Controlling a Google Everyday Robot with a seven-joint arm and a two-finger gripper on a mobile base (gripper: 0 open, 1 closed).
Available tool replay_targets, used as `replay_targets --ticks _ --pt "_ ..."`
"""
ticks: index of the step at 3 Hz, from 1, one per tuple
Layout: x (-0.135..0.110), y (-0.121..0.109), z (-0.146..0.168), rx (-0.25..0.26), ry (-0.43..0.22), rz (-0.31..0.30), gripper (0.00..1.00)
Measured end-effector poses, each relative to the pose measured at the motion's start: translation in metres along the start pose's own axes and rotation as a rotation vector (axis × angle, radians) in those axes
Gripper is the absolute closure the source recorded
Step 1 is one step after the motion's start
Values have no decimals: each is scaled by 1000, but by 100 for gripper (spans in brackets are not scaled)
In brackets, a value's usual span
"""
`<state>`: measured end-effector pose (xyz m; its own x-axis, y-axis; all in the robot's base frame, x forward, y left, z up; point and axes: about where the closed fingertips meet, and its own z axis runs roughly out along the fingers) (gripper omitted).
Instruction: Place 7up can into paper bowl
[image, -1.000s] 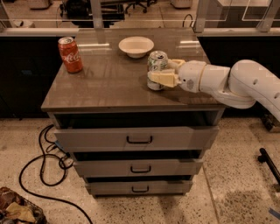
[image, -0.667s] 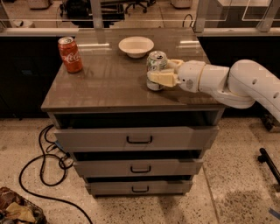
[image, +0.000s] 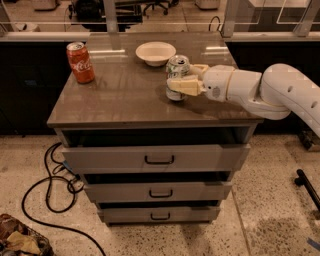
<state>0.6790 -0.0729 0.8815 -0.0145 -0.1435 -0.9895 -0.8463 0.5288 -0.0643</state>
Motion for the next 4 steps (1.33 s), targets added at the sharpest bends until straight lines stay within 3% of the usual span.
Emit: replay_targets --ticks 1,2,3,4 --pt "-18 -19 1 -4 -3 0 100" --pt "-51 -60 -4 14 -13 4 100" --pt "-65 -102 16 -12 22 44 100" --pt "-81 -119 46 -30 22 47 100"
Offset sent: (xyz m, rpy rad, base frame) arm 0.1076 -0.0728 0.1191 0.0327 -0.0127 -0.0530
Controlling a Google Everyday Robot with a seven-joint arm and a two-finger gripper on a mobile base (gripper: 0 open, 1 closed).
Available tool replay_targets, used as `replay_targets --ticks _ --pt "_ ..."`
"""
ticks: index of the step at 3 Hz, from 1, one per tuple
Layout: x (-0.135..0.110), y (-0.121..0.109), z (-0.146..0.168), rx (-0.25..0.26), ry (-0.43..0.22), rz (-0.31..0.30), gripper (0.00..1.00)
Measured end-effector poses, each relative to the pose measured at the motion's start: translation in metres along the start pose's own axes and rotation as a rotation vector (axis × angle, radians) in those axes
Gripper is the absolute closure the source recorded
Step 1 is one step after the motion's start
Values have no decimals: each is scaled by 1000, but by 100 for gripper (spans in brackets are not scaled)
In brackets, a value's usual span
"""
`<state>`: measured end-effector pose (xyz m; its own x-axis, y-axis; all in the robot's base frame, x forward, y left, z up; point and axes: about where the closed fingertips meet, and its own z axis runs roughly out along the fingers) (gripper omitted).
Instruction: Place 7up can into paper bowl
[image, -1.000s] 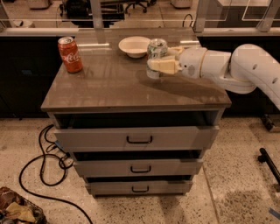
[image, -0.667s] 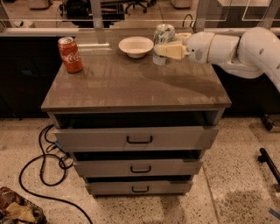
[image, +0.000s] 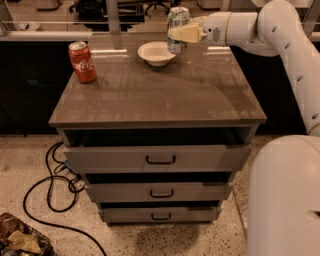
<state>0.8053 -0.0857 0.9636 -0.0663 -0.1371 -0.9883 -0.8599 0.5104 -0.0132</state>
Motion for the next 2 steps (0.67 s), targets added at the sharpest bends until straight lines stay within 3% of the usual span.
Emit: replay_targets --ticks 2 --pt "-46 -2 79 -46 -80 -32 100"
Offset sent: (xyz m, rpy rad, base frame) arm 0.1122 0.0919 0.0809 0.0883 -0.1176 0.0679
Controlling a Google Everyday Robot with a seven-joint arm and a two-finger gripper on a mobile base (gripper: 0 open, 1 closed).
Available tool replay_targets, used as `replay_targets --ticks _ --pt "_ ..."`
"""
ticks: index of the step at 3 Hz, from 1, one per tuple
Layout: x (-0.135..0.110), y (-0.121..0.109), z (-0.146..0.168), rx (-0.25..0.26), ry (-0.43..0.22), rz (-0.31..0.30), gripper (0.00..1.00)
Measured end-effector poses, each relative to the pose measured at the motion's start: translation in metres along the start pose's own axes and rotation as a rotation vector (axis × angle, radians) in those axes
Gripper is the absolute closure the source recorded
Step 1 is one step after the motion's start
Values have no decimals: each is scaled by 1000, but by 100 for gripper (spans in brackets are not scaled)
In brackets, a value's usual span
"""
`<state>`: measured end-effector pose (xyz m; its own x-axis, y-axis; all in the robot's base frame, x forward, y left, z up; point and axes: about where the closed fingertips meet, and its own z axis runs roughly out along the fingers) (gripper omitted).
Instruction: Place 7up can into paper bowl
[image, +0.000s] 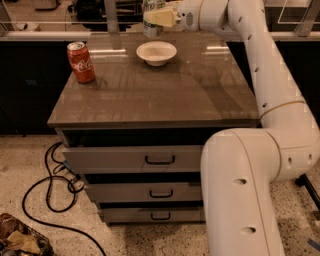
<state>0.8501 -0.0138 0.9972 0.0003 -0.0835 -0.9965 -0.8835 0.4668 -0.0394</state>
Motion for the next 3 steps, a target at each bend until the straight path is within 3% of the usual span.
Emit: replay_targets --ticks 1,3 --pt "2 0 35 3 -3 3 100" --pt "55 -17 62 82 168 42 100"
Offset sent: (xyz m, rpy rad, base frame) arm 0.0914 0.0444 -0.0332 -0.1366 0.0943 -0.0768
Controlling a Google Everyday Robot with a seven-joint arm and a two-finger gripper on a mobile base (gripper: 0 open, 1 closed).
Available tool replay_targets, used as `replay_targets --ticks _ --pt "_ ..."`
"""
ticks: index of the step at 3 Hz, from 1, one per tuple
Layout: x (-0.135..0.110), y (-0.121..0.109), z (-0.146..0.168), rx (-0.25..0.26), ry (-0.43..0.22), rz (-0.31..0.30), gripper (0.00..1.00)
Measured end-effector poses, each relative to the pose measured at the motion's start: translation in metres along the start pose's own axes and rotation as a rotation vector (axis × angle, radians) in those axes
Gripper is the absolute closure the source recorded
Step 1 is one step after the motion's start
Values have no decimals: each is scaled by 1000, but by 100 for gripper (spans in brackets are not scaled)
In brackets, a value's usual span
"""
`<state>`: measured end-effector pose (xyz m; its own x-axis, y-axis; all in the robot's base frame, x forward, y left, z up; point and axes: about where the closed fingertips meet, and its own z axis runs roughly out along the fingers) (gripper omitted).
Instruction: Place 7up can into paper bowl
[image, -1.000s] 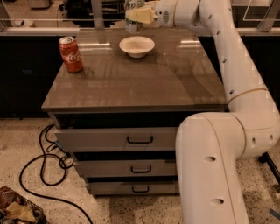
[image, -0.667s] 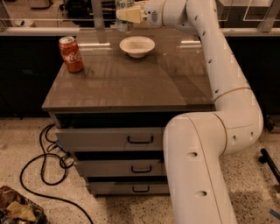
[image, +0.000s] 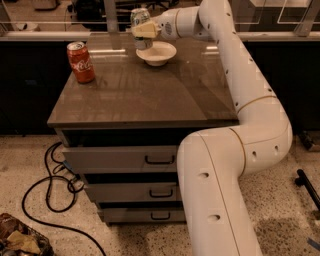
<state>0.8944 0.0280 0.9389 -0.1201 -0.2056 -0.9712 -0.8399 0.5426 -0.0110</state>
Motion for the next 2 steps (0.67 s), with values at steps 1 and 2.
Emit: replay_targets --ticks 1,2 --pt "0 0 0 0 0 0 100" --pt "11 -10 -5 29 23 22 100"
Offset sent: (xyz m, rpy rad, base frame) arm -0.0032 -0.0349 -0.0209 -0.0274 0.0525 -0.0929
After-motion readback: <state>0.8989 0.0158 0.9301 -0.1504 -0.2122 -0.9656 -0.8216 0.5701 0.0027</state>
